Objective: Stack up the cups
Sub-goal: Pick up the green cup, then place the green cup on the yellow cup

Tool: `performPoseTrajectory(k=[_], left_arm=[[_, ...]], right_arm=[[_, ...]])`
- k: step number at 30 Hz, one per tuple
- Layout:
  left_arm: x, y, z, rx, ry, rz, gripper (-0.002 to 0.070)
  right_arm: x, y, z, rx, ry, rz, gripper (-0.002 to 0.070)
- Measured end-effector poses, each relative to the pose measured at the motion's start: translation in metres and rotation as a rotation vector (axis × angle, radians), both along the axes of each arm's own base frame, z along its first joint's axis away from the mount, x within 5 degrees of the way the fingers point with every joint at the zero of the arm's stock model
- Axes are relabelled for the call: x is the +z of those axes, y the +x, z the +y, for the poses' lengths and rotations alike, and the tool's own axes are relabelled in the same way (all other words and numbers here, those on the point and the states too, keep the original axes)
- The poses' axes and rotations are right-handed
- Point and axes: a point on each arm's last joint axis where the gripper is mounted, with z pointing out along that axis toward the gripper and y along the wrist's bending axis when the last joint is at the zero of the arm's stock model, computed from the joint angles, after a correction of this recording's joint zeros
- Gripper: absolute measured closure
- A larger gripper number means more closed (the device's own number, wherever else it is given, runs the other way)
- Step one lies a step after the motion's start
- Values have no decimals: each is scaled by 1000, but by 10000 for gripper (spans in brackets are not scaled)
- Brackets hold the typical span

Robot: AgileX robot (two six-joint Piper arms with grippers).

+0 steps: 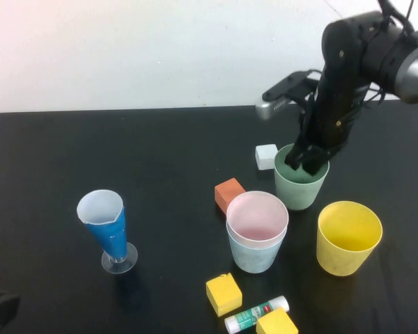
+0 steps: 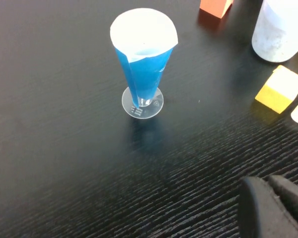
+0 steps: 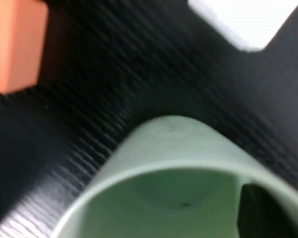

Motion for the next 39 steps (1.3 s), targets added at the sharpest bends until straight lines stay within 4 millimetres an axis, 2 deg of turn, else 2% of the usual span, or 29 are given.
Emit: performPoseTrajectory(k=[4,7,10,13,16,18,20,23,27,32,39], left_arm=[[0,0,0,6,-6,4,674],[0,0,0,15,-14,10,674],[0,0,0,19,-18,12,674],[-1,-1,0,31,-24,29,674],[-2,-1,1,34,-18,40,674],[-2,-1,1,37,-15,40,674],[-2,-1,2,41,-7,33,674],[-1,0,3,47,8,18,674],[0,1,3,47,5,4,674],[0,1,3,45,-1,-1,674],[0,1,2,40,-12,12,674]], right_arm=[[22,7,1,7,16,-81,653],[54,5,0,13,48,-161,654],[94,-9,-5,24,81,-242,654],[143,-32,-15,27,118,-342,654],[189,-68,-30,40,149,-428,655],[207,-94,-41,59,156,-454,655],[215,-121,-52,78,150,-459,655],[210,-150,-64,97,138,-426,655],[179,-163,-69,115,95,-322,655],[143,-152,-65,119,52,-205,655],[109,-131,-52,118,55,-90,655]])
